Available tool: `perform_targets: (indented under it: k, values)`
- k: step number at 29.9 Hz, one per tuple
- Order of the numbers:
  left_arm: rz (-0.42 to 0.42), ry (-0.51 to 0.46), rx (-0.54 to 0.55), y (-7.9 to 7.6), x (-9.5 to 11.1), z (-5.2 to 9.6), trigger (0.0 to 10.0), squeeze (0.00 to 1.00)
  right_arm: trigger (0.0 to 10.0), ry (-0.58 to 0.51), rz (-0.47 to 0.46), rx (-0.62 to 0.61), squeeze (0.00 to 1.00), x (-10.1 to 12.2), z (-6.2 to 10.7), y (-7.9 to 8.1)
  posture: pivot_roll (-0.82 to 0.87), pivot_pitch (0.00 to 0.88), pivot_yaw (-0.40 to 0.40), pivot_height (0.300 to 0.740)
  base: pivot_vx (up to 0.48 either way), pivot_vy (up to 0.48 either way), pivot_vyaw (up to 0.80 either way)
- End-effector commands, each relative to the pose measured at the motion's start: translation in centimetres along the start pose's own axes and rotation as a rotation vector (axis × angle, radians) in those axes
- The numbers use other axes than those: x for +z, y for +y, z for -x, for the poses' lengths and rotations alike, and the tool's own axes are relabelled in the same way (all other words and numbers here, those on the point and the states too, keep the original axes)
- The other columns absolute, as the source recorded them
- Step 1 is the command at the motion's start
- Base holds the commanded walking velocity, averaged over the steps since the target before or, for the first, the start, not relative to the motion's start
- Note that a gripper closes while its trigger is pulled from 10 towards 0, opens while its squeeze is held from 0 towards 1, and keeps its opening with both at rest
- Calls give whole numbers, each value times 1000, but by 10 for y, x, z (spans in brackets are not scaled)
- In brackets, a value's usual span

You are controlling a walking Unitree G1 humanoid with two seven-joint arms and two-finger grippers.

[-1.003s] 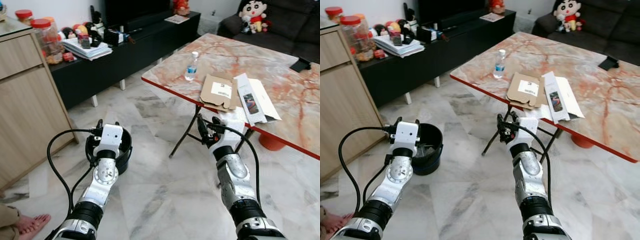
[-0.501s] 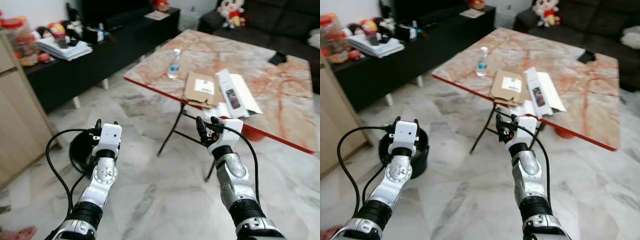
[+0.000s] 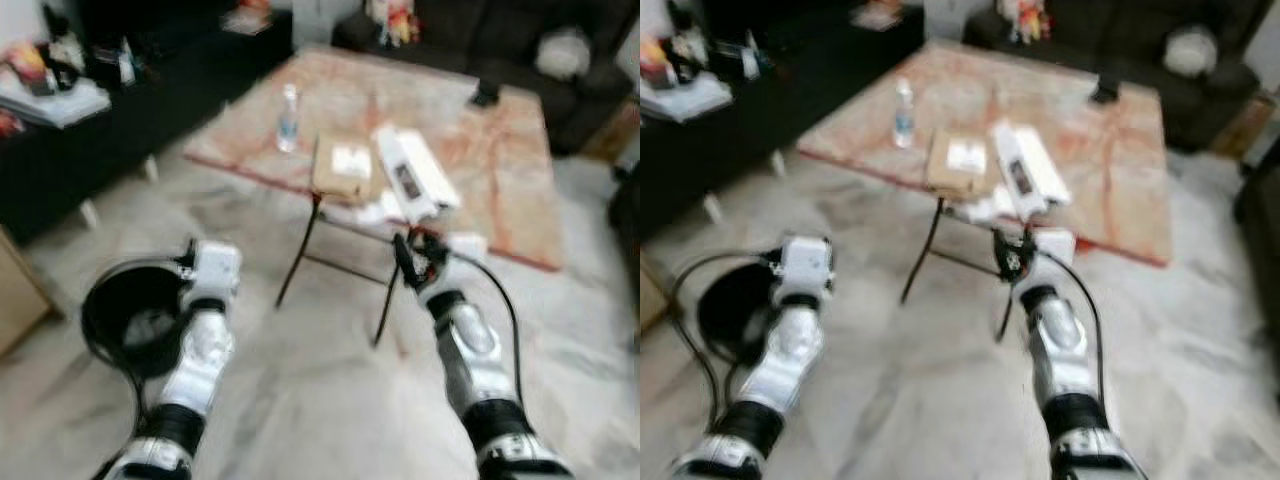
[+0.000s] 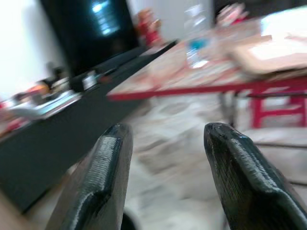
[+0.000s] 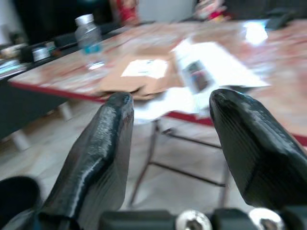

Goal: Picking trash to rubbish bin

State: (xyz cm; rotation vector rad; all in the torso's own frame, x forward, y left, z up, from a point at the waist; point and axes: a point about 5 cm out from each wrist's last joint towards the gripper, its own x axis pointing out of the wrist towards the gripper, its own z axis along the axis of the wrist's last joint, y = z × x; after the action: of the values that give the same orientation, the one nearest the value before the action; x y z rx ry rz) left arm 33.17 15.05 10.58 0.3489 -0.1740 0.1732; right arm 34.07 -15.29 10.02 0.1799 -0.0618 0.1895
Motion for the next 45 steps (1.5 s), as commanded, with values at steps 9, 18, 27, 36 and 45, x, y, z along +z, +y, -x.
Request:
perform_targets:
  k: [9, 18, 27, 36, 45]
  values:
    - [-6, -7, 15, 4, 3, -2, 10000, 0, 10000, -3, -5, 2, 0, 2, -1, 1, 89, 0, -107, 740, 0, -62, -796]
    - [10, -2, -19, 0, 4, -3, 10000, 0, 10000, -9, -9, 11, 0, 2, -1, 4, 89, 0, -106, 740, 0, 0, -424]
    - [28, -18, -57, -7, 9, -1, 10000, 0, 10000, -18, -14, 19, 0, 4, -1, 6, 91, 0, -105, 740, 0, 0, 0]
    - [23, -2, -32, -2, 9, -5, 10000, 0, 10000, -17, -9, 29, 0, 4, -1, 7, 90, 0, -102, 740, 0, 0, 0]
    - [14, -4, -21, -1, 10, -6, 10000, 0, 10000, -24, -6, 30, 0, 6, -3, 7, 90, 0, -103, 740, 187, 0, 0]
